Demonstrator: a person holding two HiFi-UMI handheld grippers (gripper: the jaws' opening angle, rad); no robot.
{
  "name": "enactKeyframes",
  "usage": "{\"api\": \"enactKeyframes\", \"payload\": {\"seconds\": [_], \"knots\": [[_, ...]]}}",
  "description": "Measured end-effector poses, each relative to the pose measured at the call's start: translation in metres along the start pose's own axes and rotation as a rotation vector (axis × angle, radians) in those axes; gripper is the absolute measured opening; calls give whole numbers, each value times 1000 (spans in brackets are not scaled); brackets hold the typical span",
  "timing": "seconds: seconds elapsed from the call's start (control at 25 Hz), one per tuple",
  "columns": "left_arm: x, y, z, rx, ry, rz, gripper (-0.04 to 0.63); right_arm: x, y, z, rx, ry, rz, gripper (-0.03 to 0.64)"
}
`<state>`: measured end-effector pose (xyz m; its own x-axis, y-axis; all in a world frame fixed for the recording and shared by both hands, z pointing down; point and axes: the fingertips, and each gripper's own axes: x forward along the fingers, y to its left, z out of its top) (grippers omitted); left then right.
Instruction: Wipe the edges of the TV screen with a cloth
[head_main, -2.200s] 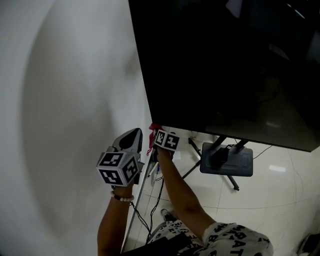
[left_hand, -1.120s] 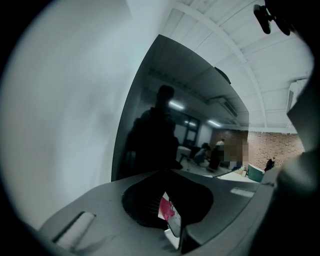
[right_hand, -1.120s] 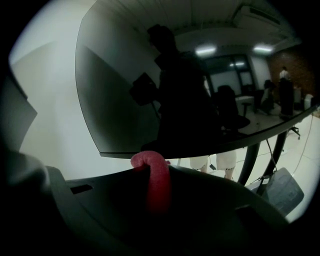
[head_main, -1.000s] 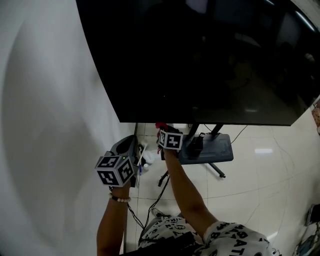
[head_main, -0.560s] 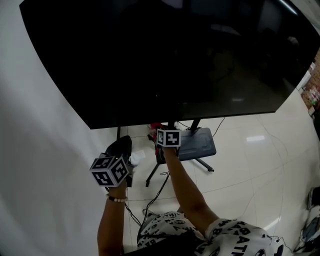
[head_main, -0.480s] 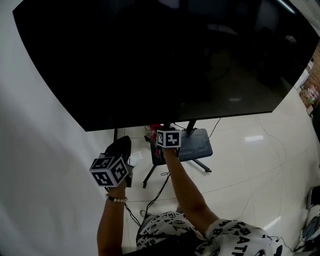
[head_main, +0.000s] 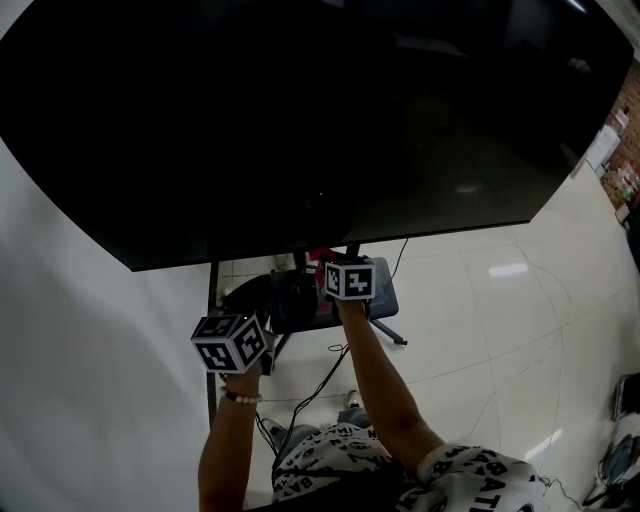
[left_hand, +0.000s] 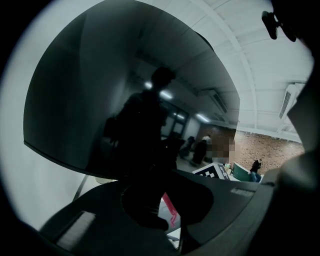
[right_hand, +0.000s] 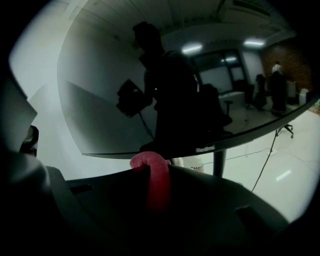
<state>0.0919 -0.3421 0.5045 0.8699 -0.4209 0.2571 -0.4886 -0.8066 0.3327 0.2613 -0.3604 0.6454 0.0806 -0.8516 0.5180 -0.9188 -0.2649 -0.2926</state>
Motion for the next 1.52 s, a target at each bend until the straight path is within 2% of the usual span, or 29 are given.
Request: {"api": "enactKeyframes", "payload": {"seconds": [0.4,0.84,0.92,1.04,1.12,1.28,1.52], "knots": [[48,-72,-34,18,53,-8,2,-37,-76,9,-2,37,7,67],[76,-125,-59,29,100,-140,2,-69,-149,16,31,30,-87,67],[86,-132,-63,28,110,-165,2,-74,-161,18,56,26,-93,67],[103,-149,-73,23,134,-187,2,-83,-182,18,36,41,-85,67],[120,-166,-75,21,137,-202,2,-92,-201,22,21,38,-88,67],[156,-208,-82,23,136,-226,2,-118,-250,27,60,17,-83,67],[213,-274,-100,-17,142,-226,2,-158,-332,38,80,10,-59,67]]}}
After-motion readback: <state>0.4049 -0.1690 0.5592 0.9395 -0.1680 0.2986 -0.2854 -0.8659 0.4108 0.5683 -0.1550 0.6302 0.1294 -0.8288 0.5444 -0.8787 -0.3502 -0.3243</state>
